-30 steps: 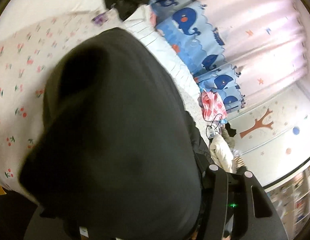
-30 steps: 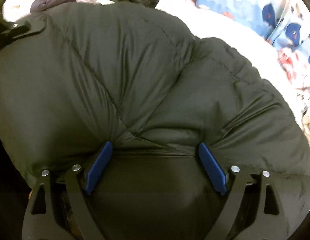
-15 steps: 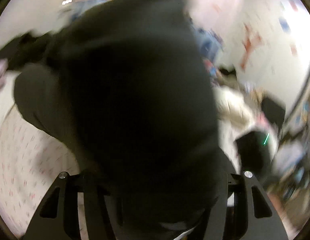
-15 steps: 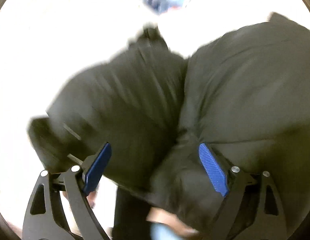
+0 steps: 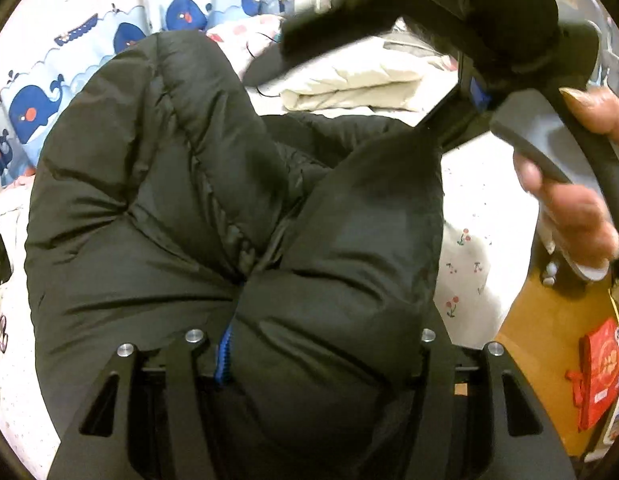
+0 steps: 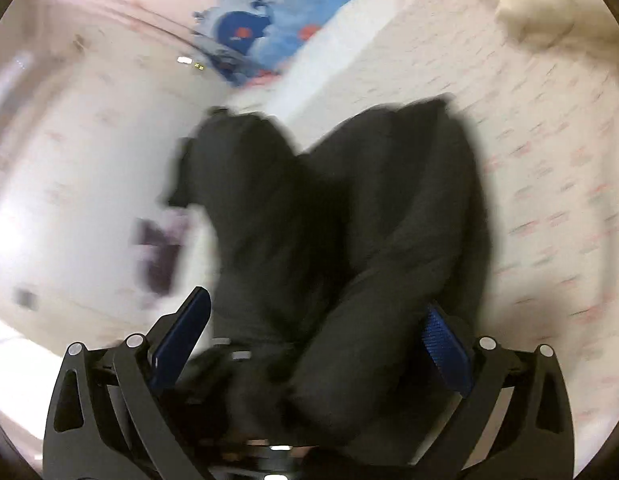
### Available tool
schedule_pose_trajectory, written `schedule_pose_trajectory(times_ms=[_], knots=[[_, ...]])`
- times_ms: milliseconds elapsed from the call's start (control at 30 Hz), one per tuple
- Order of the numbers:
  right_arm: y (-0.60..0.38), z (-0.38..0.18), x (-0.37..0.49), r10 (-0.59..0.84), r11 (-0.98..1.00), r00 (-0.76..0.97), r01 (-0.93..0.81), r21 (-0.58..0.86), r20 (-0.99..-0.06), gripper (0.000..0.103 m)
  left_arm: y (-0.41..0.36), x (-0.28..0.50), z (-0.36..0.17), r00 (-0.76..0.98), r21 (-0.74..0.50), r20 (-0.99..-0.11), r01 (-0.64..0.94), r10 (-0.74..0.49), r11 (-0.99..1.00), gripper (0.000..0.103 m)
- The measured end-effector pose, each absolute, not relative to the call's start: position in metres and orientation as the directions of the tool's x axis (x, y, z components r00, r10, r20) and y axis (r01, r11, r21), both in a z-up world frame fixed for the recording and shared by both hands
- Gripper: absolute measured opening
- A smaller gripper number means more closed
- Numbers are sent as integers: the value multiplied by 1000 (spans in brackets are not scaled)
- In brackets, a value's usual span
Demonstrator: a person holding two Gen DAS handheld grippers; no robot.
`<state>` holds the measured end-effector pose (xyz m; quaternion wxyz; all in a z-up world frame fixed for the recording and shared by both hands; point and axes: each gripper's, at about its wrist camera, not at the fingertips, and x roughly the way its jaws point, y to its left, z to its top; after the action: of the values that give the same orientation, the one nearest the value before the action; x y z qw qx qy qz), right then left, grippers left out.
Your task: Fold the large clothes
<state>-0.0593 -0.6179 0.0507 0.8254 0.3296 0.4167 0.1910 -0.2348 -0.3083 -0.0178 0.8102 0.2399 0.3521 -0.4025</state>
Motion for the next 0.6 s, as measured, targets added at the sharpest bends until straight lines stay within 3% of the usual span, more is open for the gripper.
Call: schedule_pose_trajectory(times_ms=[67, 167, 233, 267, 367, 467, 533, 600], knots=[[-627, 66, -71, 498, 737, 672, 5, 675, -548, 97, -307, -210, -22, 421, 106, -768, 826, -482, 553, 56], [-613, 92, -62, 530, 734, 704, -102, 672, -473, 97, -327, -196, -7, 424, 122, -768, 833, -480, 540, 61], [-585, 93, -52, 473, 837, 661, -130, 531, -583, 97, -332, -195, -3, 418, 121, -771, 837, -481, 533, 65], [-568, 82, -37, 357, 916, 617, -85, 392, -701, 97, -334, -201, -2, 407, 110, -773, 841, -487, 529, 65], [-554, 43, -26, 184, 973, 553, 13, 229, -812, 97, -306, -198, 16, 268, -85, -764, 860, -587, 503, 65], [-555, -4, -54, 188, 966, 534, 50, 253, -824, 97, -242, -174, 44, 162, -383, -652, 772, -741, 507, 69], [-558, -15, -61, 222, 952, 525, 64, 298, -822, 97, -186, -142, 47, 228, -501, -594, 646, -771, 577, 80], [-561, -21, -77, 258, 935, 521, 77, 346, -814, 97, -143, -100, 31, 280, -589, -595, 486, -753, 646, 83]])
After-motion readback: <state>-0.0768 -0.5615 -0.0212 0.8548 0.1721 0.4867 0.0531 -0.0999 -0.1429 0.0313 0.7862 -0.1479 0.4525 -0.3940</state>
